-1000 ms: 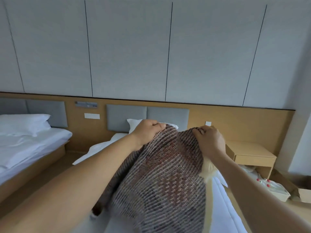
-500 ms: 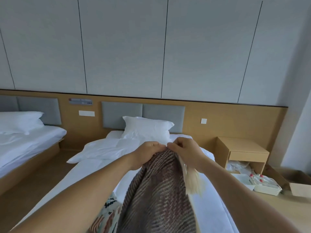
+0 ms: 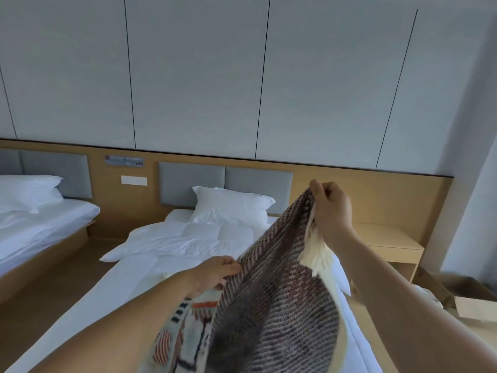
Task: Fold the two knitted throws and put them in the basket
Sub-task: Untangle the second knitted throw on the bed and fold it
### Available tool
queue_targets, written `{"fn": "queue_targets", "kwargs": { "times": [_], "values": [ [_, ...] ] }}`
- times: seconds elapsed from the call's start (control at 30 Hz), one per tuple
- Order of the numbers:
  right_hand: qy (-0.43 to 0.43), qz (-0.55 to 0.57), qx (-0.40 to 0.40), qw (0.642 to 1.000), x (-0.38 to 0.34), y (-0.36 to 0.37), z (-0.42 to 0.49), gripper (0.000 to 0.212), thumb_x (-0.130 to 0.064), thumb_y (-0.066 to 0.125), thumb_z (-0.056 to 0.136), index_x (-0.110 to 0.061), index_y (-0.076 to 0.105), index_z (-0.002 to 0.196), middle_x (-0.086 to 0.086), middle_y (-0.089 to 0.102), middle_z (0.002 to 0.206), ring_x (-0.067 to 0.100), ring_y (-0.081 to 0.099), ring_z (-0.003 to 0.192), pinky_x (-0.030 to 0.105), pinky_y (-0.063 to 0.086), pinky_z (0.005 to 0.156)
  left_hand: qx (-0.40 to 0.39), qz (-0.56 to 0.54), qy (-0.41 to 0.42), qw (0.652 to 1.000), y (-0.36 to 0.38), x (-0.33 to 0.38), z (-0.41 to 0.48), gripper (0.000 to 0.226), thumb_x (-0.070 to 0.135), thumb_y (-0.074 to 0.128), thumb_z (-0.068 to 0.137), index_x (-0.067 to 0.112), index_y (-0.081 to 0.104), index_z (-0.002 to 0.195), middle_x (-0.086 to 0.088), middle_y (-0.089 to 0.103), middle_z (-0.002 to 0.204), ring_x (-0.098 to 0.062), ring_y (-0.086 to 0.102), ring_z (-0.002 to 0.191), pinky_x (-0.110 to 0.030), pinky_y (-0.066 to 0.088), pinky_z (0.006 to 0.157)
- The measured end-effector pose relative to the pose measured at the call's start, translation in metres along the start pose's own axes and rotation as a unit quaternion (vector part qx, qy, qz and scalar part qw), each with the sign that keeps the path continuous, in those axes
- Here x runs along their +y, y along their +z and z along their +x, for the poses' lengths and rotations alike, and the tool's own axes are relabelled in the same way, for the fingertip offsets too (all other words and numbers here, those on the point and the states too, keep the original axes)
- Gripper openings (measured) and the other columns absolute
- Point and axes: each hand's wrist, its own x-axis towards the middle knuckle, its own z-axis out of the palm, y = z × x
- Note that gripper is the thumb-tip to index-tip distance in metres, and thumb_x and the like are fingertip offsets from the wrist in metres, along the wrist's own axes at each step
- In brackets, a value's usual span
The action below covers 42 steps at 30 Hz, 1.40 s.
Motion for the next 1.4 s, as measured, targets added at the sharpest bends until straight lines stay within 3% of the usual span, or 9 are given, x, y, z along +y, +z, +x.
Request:
{"fn": "queue_targets", "kwargs": {
  "times": [0.17,0.27,0.4,0.5,0.67,0.77,0.97,1.23,1.4],
  "values": [
    [0.019,-0.129,0.047,0.990,0.036,-0.013,0.010,0.026,-0.041,0.053,0.097,-0.016,0.059,0.090,0.001,0.063,0.082,0.020,0.059,0.078,0.034,0.047,0.068,0.094,-0.040,0.028,0.994,-0.019,0.029,-0.005,0.029,0.036,0.053,0.098,0.015,0.050,0.079,0.000,0.056,0.074,-0.013,0.052,0.068,-0.027,0.042,0.061],
    [0.057,-0.214,0.038,0.974,0.061,-0.024,0.011,0.027,-0.045,0.052,0.096,-0.020,0.060,0.091,0.004,0.068,0.091,0.023,0.062,0.082,0.038,0.054,0.076,0.087,-0.085,0.074,0.990,-0.033,0.065,-0.007,0.022,0.024,0.054,0.099,0.011,0.054,0.081,-0.006,0.061,0.080,-0.016,0.058,0.072,-0.030,0.045,0.071],
    [0.037,-0.215,-0.050,0.975,0.058,-0.019,-0.002,0.037,-0.045,0.058,0.093,-0.017,0.063,0.117,0.006,0.071,0.099,0.023,0.065,0.090,0.032,0.048,0.073,0.056,-0.059,0.136,0.987,-0.031,0.118,-0.009,0.018,0.019,0.055,0.099,0.005,0.060,0.090,-0.011,0.063,0.087,-0.022,0.060,0.083,-0.039,0.049,0.086],
    [-0.014,-0.127,-0.189,0.974,0.030,-0.008,-0.024,0.052,-0.041,0.068,0.088,-0.029,0.048,0.134,0.000,0.064,0.069,0.008,0.059,0.062,0.023,0.041,0.058,0.041,-0.018,0.160,0.986,-0.015,0.144,-0.007,0.027,0.022,0.057,0.098,-0.004,0.062,0.104,-0.015,0.064,0.096,-0.024,0.061,0.091,-0.044,0.049,0.095],
    [0.008,-0.119,-0.349,0.930,0.020,0.012,-0.048,0.021,-0.036,0.067,0.090,-0.015,0.066,0.088,0.001,0.070,0.078,0.016,0.065,0.074,0.032,0.050,0.072,0.017,0.043,0.175,0.984,0.014,0.145,-0.008,0.016,0.021,0.064,0.094,0.008,0.068,0.083,-0.005,0.068,0.085,-0.014,0.064,0.079,-0.028,0.053,0.079],
    [0.046,-0.076,-0.305,0.948,0.020,0.010,-0.047,0.021,-0.029,0.065,0.092,-0.013,0.068,0.079,-0.001,0.069,0.075,0.013,0.061,0.072,0.028,0.047,0.067,0.009,-0.028,0.150,0.988,0.011,0.116,-0.009,0.017,0.024,0.070,0.089,0.009,0.065,0.083,-0.004,0.065,0.081,-0.016,0.062,0.075,-0.028,0.050,0.073],
    [0.106,0.007,-0.176,0.979,0.007,0.017,-0.032,0.031,-0.035,0.067,0.089,-0.005,0.072,0.091,0.020,0.073,0.092,0.039,0.069,0.091,0.054,0.056,0.083,-0.020,-0.033,0.079,0.996,0.008,0.056,-0.022,0.022,0.031,0.073,0.085,0.011,0.065,0.090,0.000,0.068,0.080,-0.015,0.065,0.072,-0.027,0.050,0.063],
    [0.103,0.080,-0.018,0.991,0.000,0.005,-0.002,0.026,-0.031,0.064,0.092,-0.017,0.064,0.071,0.002,0.063,0.069,0.020,0.058,0.069,0.033,0.043,0.063,-0.084,0.012,-0.018,0.996,-0.007,-0.001,-0.031,0.016,0.032,0.059,0.096,0.017,0.062,0.091,-0.003,0.073,0.106,-0.020,0.066,0.101,-0.035,0.046,0.091],
    [0.118,0.082,0.054,0.988,0.007,-0.013,0.005,0.030,-0.033,0.062,0.093,-0.014,0.058,0.070,0.009,0.057,0.072,0.021,0.052,0.070,0.034,0.038,0.061,-0.024,-0.047,0.003,0.999,-0.006,0.015,-0.032,0.017,0.028,0.053,0.099,0.013,0.050,0.090,-0.011,0.072,0.111,-0.025,0.067,0.107,-0.038,0.048,0.090]
  ]
}}
